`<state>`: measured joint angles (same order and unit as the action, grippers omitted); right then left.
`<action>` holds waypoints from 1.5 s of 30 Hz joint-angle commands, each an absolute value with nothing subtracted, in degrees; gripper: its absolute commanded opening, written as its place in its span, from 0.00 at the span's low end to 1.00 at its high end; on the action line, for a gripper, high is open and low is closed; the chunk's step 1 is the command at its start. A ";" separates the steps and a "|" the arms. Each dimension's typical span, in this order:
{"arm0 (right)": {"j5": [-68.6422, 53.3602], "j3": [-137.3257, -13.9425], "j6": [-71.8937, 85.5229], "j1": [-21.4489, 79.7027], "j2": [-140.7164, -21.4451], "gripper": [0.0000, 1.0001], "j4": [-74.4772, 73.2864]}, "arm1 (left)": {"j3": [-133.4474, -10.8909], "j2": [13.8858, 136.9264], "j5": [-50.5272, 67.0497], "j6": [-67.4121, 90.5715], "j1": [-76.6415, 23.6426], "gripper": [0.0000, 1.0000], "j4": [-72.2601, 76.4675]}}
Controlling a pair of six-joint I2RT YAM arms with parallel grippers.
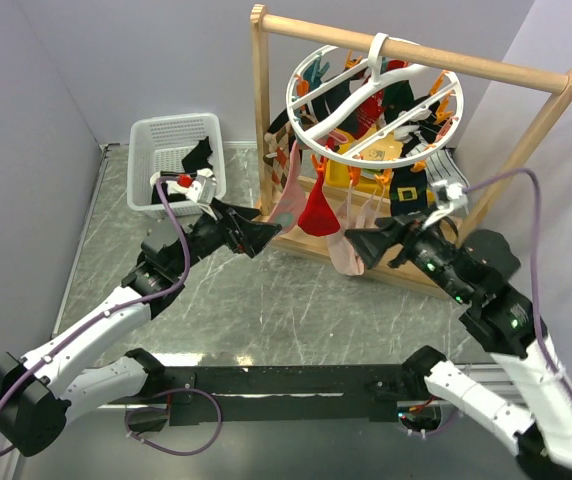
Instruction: Remove the socks clipped to the hanger
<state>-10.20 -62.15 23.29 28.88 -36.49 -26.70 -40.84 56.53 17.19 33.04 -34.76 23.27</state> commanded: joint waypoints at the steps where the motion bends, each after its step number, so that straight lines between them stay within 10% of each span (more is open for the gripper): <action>1: 14.25 -70.37 22.68 42.86 -43.14 1.00 -28.90 | -41.75 56.69 17.75 32.43 -35.07 0.99 25.93; 9: 44.99 -85.22 18.99 62.31 -58.86 1.00 -33.75 | -40.61 57.65 18.36 32.08 -35.16 0.99 28.29; 32: 53.79 -114.69 22.23 63.90 -84.19 0.93 -46.92 | -46.93 72.07 20.74 28.83 -40.69 0.97 44.82; 38: 54.14 -119.18 25.92 63.90 -86.57 0.92 -52.64 | -50.53 74.53 22.15 26.90 -41.66 0.86 42.63; 45: 59.23 -116.11 24.17 63.90 -86.48 0.91 -49.93 | -52.82 76.90 22.59 25.49 -42.36 0.47 41.23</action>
